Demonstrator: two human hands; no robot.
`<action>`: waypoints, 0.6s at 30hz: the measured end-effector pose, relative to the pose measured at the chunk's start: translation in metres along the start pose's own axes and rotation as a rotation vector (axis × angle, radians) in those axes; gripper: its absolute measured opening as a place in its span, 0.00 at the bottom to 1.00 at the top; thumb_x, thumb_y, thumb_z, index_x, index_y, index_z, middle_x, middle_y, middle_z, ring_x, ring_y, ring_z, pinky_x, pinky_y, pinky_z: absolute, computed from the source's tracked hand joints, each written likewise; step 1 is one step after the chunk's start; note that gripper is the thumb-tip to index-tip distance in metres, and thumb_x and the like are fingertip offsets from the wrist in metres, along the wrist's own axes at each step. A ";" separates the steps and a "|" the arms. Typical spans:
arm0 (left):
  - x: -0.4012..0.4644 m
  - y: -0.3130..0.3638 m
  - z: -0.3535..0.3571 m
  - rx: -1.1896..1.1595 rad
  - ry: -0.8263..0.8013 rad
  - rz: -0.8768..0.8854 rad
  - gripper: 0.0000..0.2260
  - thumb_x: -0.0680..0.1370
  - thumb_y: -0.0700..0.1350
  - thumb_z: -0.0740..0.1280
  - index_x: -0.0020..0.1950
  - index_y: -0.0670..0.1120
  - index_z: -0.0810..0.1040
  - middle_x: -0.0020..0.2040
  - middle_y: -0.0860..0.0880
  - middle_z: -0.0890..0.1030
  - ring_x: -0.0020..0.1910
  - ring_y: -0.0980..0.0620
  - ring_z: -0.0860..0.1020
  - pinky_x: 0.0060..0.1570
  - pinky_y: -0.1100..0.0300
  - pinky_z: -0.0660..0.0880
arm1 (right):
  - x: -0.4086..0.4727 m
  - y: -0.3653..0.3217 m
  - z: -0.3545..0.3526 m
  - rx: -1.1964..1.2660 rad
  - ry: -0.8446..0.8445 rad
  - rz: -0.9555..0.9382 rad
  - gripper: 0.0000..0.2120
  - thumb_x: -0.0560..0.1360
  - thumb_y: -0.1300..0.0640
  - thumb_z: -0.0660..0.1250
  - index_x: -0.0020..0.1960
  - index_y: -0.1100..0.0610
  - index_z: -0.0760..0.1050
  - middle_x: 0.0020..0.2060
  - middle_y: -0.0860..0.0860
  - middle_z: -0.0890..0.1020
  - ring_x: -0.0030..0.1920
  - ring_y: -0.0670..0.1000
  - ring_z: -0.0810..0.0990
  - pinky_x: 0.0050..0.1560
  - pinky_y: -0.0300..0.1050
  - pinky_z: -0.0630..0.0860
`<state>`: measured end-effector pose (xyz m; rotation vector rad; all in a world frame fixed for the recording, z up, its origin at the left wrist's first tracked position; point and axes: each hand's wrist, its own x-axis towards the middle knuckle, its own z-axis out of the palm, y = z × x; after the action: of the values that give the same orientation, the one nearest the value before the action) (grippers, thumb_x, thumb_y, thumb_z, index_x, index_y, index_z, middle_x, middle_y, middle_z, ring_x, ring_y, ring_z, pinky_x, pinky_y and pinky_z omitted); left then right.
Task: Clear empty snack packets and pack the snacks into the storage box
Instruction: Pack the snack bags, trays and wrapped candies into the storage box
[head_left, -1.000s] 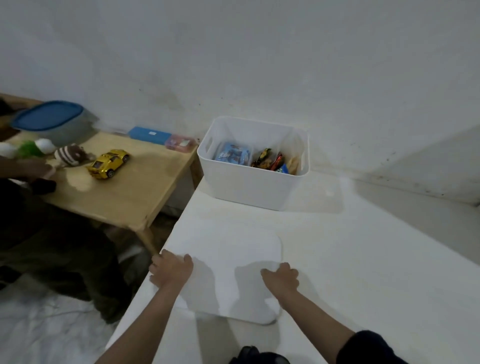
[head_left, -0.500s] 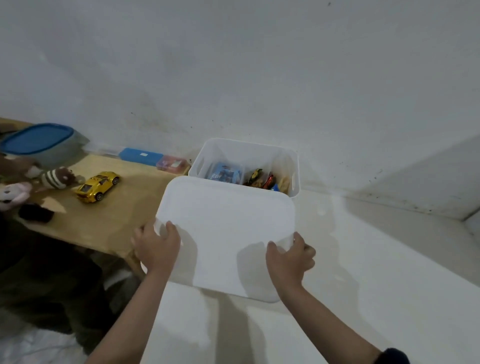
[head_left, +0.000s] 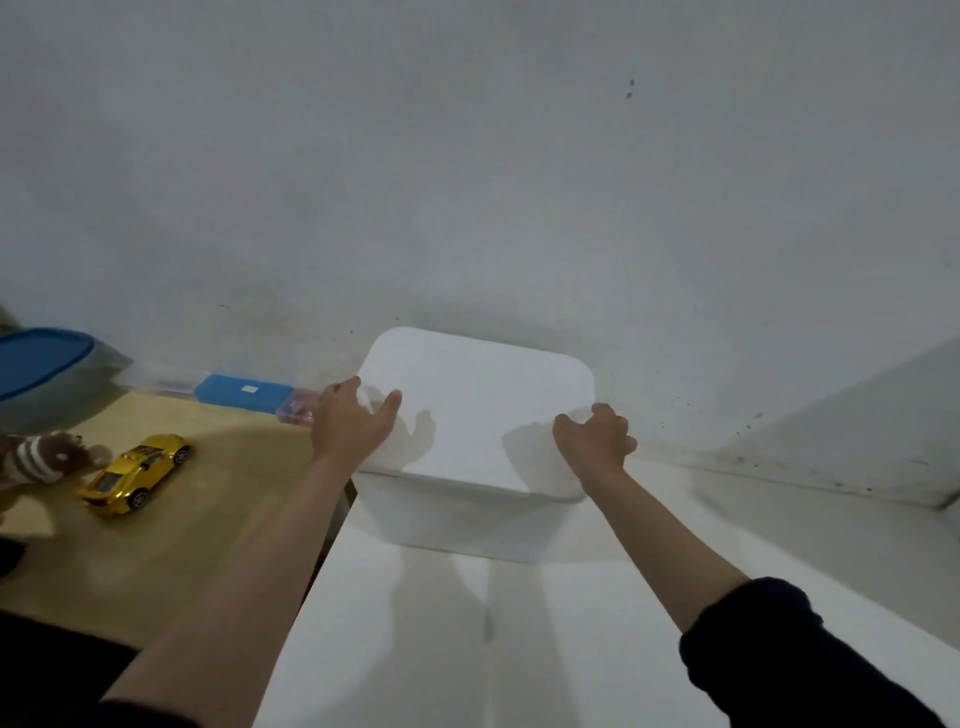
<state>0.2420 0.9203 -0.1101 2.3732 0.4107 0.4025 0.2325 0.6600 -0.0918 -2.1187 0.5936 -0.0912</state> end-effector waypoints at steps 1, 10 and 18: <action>0.007 -0.003 0.005 0.012 -0.026 0.002 0.30 0.75 0.57 0.66 0.69 0.38 0.70 0.68 0.39 0.72 0.68 0.40 0.68 0.66 0.48 0.65 | 0.006 0.001 0.003 -0.001 -0.006 -0.018 0.25 0.74 0.55 0.63 0.69 0.61 0.64 0.66 0.59 0.67 0.67 0.62 0.62 0.52 0.48 0.65; 0.017 -0.018 0.033 0.274 -0.074 0.007 0.29 0.75 0.60 0.62 0.63 0.36 0.72 0.64 0.36 0.73 0.64 0.38 0.69 0.62 0.48 0.68 | 0.022 0.035 0.024 -0.172 -0.022 -0.203 0.23 0.74 0.57 0.64 0.68 0.58 0.68 0.67 0.58 0.67 0.67 0.61 0.60 0.60 0.50 0.65; -0.003 -0.029 0.039 0.388 -0.031 0.124 0.29 0.75 0.58 0.61 0.62 0.34 0.71 0.66 0.33 0.71 0.68 0.36 0.66 0.67 0.45 0.64 | 0.014 0.051 0.029 -0.412 -0.008 -0.276 0.25 0.77 0.50 0.59 0.72 0.58 0.60 0.73 0.56 0.59 0.69 0.60 0.61 0.61 0.55 0.68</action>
<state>0.2492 0.9172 -0.1582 2.7893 0.3529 0.3686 0.2333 0.6514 -0.1513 -2.5921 0.3299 -0.1224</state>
